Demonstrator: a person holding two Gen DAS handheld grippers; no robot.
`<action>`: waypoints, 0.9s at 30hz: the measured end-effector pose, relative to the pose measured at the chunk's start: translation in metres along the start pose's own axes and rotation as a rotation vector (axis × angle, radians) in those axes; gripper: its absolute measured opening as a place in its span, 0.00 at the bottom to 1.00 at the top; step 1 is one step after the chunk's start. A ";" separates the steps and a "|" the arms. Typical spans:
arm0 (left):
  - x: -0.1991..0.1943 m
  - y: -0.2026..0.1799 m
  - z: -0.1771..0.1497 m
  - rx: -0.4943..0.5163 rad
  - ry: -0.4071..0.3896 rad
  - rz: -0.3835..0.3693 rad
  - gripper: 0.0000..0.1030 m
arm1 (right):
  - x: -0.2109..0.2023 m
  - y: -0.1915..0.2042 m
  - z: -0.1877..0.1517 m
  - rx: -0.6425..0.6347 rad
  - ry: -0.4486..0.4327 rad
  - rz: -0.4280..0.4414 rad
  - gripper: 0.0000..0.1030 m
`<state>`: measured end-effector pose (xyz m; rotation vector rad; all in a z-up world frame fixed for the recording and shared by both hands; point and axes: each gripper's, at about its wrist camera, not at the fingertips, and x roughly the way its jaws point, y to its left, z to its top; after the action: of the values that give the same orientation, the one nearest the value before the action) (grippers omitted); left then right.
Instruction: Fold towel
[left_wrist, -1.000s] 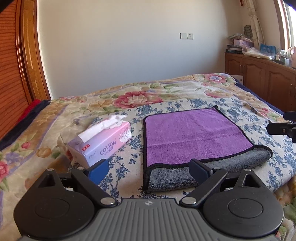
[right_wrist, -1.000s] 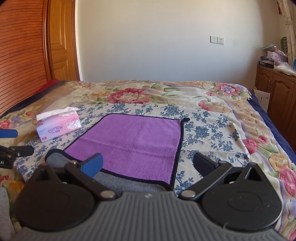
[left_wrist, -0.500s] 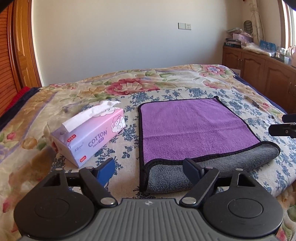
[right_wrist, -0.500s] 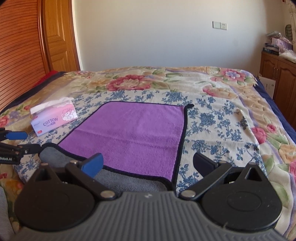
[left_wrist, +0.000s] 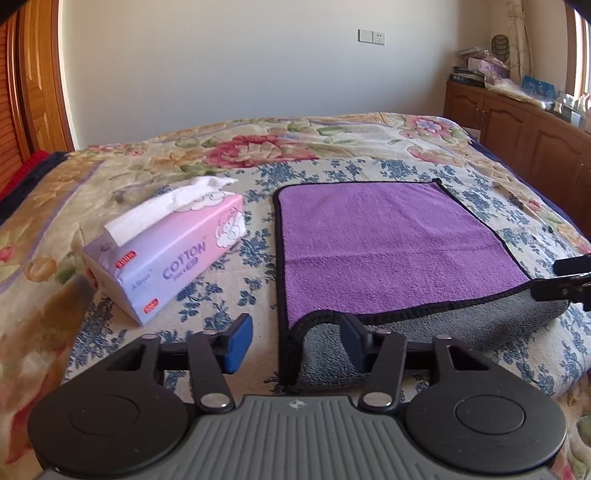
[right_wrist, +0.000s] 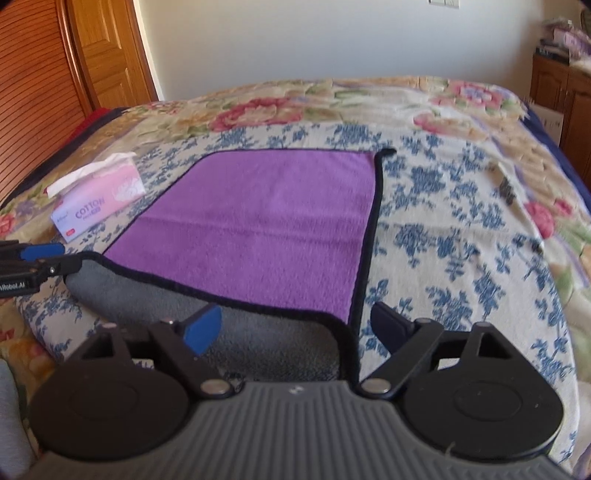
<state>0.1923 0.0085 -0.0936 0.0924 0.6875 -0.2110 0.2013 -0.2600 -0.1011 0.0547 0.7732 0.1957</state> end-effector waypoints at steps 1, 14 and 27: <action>0.001 -0.001 0.000 -0.002 0.005 -0.009 0.45 | 0.001 -0.001 0.000 0.012 0.011 0.007 0.85; 0.005 -0.003 -0.006 -0.007 0.049 -0.042 0.34 | 0.004 -0.007 -0.003 0.061 0.069 0.044 0.66; 0.004 -0.006 -0.006 0.013 0.037 -0.041 0.12 | 0.005 -0.011 -0.002 0.054 0.085 0.024 0.23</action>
<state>0.1900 0.0030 -0.1009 0.0946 0.7251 -0.2535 0.2052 -0.2702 -0.1071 0.1077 0.8630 0.2009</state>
